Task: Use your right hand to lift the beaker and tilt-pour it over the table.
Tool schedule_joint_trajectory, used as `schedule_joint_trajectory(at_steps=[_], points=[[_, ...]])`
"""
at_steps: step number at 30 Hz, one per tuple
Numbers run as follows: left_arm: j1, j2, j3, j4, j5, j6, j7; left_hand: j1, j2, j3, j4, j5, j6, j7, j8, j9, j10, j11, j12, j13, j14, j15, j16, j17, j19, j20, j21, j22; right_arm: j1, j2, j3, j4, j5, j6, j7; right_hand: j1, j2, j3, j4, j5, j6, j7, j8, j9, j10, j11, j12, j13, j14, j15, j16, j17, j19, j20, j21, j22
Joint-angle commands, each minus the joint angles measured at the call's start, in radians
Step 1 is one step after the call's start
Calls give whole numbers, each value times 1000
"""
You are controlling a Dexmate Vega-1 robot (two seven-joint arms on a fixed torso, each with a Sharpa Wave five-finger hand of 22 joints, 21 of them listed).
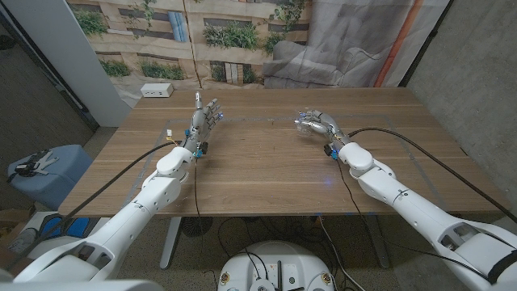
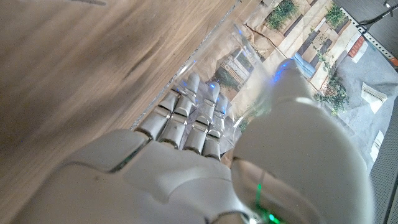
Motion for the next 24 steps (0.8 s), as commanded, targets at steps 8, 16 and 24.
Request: schedule_joint_trajectory(at_steps=[8,16,24], points=[[-1,0,0,1,0,0,0,1,24,-5,-2,5,4,-4,8,3,9,-2,6,3,9,1,5,5,7,-9,4,3,80,128,-39,300,-23,250,0,44,104,1,-3,-9,43,-86,-1,-1,35,-73,-23,-11,-33,-159,-17,-3,-18,-61,-8,2],[-1,0,0,2,0,0,0,1,24,-4,-2,5,4,-4,8,4,10,-2,6,3,9,3,5,5,7,-9,4,3,116,164,-59,415,-56,340,-20,73,97,2,-8,-12,40,-115,-1,-3,29,-78,-36,-16,-49,-165,-23,-7,-24,-68,-9,1],[-1,0,0,2,0,0,0,1,24,-4,-2,5,4,-3,8,4,9,-2,6,3,9,3,5,5,7,-9,4,3,129,168,-73,449,-80,353,-40,118,93,8,-13,-14,34,-137,-1,-6,24,-79,-47,-19,-54,-168,-26,-10,-29,-75,-8,1]])
